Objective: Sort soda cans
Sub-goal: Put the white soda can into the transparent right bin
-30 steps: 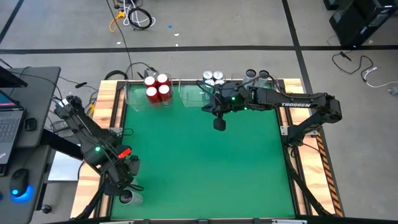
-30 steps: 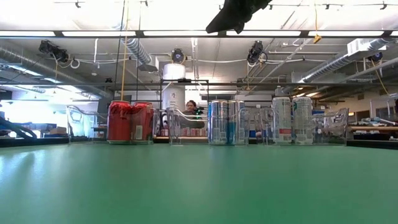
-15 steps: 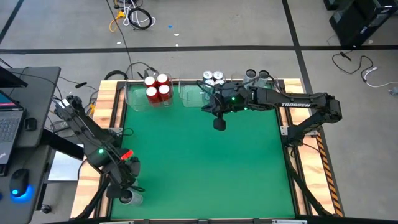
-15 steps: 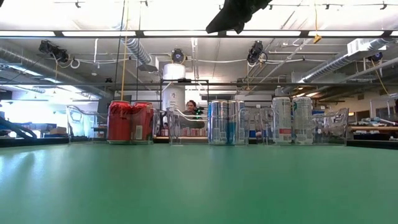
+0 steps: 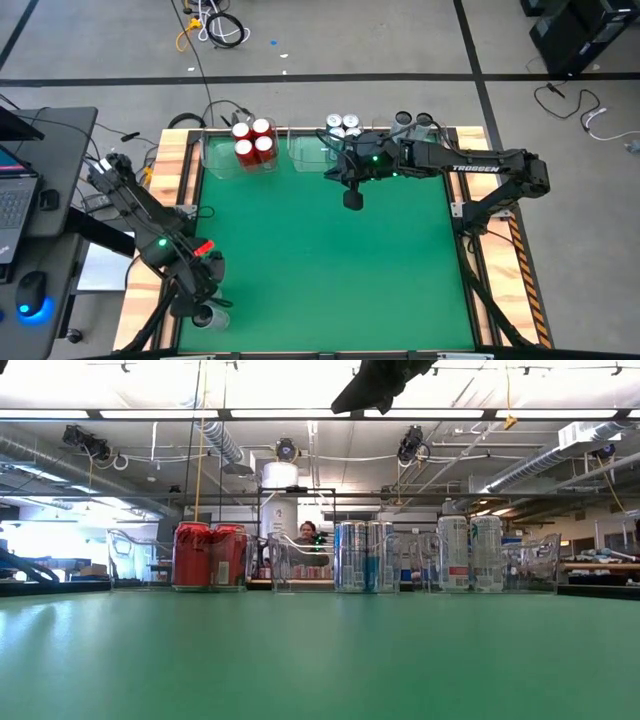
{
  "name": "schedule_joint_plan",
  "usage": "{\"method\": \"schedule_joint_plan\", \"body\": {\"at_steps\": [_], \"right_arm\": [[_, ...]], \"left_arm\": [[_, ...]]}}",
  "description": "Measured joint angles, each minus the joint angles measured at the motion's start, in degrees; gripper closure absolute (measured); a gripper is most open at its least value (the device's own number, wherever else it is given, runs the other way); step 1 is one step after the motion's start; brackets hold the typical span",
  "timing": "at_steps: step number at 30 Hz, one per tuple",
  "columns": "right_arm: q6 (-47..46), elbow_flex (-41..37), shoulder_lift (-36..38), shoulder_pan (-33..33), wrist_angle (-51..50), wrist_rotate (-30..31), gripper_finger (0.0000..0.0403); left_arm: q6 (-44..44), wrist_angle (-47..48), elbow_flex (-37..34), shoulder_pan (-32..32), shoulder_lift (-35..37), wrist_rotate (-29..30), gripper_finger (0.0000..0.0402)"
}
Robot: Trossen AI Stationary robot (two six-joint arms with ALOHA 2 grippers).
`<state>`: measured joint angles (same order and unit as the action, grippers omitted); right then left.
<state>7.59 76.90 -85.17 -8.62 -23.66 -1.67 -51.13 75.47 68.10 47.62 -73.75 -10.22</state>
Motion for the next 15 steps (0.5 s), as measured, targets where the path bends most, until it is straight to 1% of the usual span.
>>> {"method": "schedule_joint_plan", "body": {"at_steps": [11, 15], "right_arm": [[0.0, 0.0, 0.0, 0.0, 0.0, -0.1, 0.0383], [0.0, 0.0, 0.0, 0.0, 0.0, -0.1, 0.038]], "left_arm": [[0.9, 0.0, 2.4, 0.0, -0.1, 0.7, 0.03], [1.6, 2.6, 2.4, 0.0, -0.1, 2.5, 0.03]]}}
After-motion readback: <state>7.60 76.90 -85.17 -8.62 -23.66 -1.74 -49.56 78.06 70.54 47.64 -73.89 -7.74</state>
